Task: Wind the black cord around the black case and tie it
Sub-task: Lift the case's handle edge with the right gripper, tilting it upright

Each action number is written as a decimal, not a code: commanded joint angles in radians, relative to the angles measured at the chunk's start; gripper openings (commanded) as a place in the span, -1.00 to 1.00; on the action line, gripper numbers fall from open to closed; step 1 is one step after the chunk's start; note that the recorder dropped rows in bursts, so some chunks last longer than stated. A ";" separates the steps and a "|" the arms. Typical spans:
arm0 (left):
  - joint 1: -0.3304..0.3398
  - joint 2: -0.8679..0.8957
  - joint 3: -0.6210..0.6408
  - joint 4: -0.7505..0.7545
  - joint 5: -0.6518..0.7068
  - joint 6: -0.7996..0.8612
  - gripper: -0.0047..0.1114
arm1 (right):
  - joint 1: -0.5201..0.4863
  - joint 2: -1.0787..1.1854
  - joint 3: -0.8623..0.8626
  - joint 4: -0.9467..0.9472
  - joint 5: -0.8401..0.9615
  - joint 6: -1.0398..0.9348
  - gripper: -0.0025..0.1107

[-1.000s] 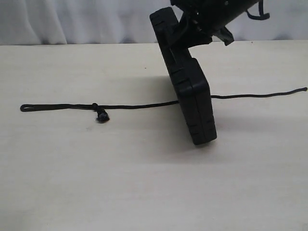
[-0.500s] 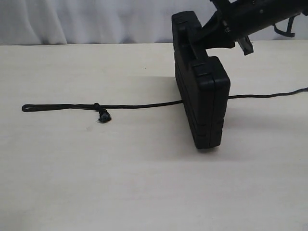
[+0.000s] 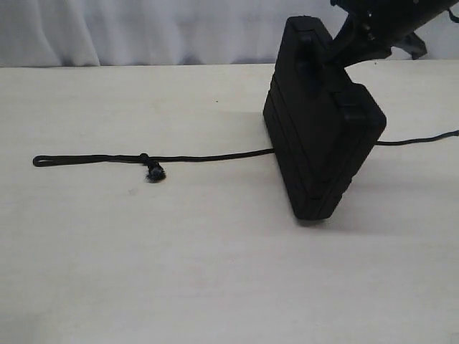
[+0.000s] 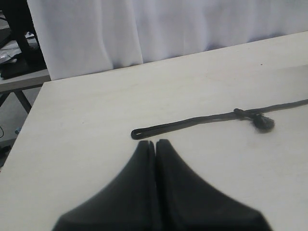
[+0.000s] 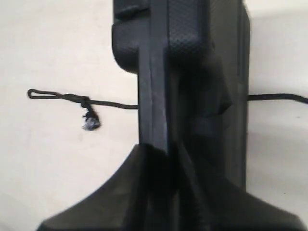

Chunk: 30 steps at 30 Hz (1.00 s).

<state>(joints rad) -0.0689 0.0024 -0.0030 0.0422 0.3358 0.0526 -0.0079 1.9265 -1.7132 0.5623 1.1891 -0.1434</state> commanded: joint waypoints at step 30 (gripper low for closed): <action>-0.001 -0.002 0.003 -0.001 -0.012 0.000 -0.92 | -0.013 0.041 0.015 -0.123 0.021 -0.270 -0.26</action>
<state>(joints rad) -0.0689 0.0024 -0.0030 0.0422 0.3358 0.0526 -0.0203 1.9243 -1.7248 0.5458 1.1928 -0.3833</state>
